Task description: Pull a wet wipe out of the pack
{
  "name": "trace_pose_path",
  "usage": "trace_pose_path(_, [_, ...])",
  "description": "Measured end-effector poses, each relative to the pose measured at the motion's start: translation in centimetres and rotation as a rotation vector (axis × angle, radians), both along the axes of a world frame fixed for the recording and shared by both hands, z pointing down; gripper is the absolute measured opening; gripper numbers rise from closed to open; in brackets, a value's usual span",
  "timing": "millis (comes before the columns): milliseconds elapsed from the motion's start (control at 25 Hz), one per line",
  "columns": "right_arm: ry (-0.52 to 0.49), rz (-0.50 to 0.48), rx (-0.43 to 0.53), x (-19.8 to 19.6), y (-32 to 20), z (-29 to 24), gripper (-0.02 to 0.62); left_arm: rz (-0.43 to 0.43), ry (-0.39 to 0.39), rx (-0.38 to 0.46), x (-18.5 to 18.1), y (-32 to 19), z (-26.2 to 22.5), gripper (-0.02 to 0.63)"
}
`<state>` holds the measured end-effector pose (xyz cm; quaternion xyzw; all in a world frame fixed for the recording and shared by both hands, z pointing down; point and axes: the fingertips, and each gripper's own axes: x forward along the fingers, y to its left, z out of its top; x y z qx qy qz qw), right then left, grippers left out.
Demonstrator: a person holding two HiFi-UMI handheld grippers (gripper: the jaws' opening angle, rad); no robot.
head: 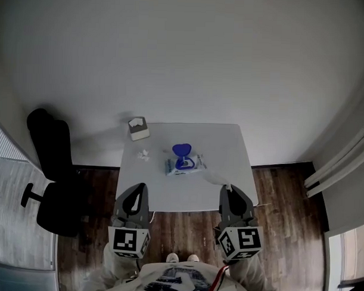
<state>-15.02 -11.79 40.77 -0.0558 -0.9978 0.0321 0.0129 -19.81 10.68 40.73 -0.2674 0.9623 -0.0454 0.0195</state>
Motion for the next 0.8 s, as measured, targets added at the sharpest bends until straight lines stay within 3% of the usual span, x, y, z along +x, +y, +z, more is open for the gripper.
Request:
trace_pose_path(400, [0.061, -0.027, 0.038, -1.3, -2.1, 0.9, 0.014, -0.012, -0.002, -0.021, -0.3, -2.4, 0.3, 0.002])
trace_pose_path(800, [0.061, -0.038, 0.037, -1.7, -2.9, 1.0, 0.014, -0.022, 0.008, -0.016, -0.7, -3.2, 0.7, 0.002])
